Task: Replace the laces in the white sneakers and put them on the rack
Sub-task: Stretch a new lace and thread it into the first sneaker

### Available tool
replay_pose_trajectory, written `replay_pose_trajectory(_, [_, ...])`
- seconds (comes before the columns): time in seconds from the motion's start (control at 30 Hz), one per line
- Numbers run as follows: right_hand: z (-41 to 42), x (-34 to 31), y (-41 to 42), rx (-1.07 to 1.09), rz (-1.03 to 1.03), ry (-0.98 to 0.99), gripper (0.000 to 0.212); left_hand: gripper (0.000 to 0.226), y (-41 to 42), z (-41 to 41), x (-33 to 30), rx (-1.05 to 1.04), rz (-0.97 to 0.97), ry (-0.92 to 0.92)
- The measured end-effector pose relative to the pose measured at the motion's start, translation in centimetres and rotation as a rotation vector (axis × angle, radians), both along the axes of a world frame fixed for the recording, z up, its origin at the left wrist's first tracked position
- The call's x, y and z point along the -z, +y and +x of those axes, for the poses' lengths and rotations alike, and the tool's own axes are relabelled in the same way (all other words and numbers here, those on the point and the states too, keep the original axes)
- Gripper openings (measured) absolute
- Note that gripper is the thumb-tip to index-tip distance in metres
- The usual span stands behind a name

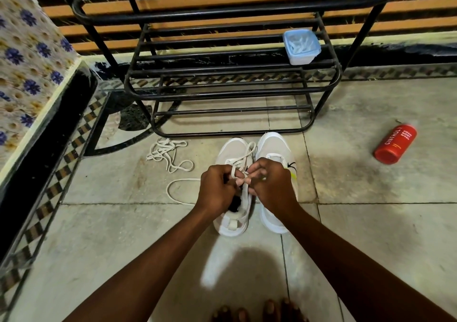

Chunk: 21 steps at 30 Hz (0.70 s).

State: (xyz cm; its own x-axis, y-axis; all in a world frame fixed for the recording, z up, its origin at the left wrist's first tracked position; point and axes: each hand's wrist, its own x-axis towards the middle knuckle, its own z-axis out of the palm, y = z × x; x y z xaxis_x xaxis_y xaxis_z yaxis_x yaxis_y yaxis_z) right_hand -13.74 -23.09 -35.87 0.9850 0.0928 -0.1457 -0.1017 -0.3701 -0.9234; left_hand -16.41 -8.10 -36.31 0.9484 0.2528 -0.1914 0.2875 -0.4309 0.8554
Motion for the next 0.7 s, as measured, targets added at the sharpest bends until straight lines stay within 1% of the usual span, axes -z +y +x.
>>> replay_pose_trajectory(0.17, [0.02,-0.44,-0.01,0.005,0.039,0.044,0.025,0.031,-0.05,0.22,0.38,-0.067,-0.08,0.003])
replay_pose_trajectory(0.27, [-0.07,-0.51,0.16,0.005,0.032,0.027,0.027,0.032,-0.07,0.35,0.64,-0.106,-0.119,0.012])
replay_pose_trajectory(0.4, [0.11,-0.33,0.15,-0.006,0.032,0.031,0.027,0.028,-0.09,0.19,0.52,-0.11,-0.191,0.025])
replay_pose_trajectory(0.53, [0.22,-0.33,0.17,-0.008,0.058,0.047,0.027,0.019,-0.08,0.33,0.38,-0.168,-0.329,0.057])
replay_pose_trajectory(0.6, [0.32,-0.48,0.18,-0.006,0.082,0.075,0.028,0.014,-0.31,0.54,0.08,-0.172,-0.347,0.071])
replay_pose_trajectory(0.7, [0.41,-0.67,0.18,-0.009,0.094,0.103,0.029,0.014,-0.59,0.65,0.04,-0.14,-0.339,0.062])
